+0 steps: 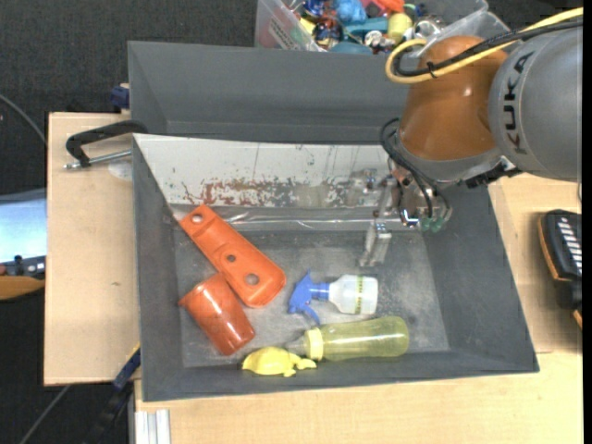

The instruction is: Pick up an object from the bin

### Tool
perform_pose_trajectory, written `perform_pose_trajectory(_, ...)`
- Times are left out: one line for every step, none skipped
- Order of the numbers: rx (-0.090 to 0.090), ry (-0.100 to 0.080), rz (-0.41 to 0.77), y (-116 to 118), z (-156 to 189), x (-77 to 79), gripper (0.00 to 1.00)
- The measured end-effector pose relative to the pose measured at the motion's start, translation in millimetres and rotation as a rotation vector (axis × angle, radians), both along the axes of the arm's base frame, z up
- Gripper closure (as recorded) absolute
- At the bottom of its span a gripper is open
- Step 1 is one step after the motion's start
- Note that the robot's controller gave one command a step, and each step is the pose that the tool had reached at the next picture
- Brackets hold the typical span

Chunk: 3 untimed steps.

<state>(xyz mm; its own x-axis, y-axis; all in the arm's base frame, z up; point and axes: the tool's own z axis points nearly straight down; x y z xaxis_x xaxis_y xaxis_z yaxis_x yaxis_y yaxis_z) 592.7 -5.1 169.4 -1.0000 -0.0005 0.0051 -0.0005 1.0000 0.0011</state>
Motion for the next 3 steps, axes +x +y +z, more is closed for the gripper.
perform_pose_trajectory(0.000, -0.009, 0.000, 0, 5, 1.7, 0.00)
perform_pose_trajectory(0.000, -0.014, 0.048, 0, -31, -15.6, 0.00)
perform_pose_trajectory(0.000, -0.010, 0.066, -3, -81, -34.7, 0.00)
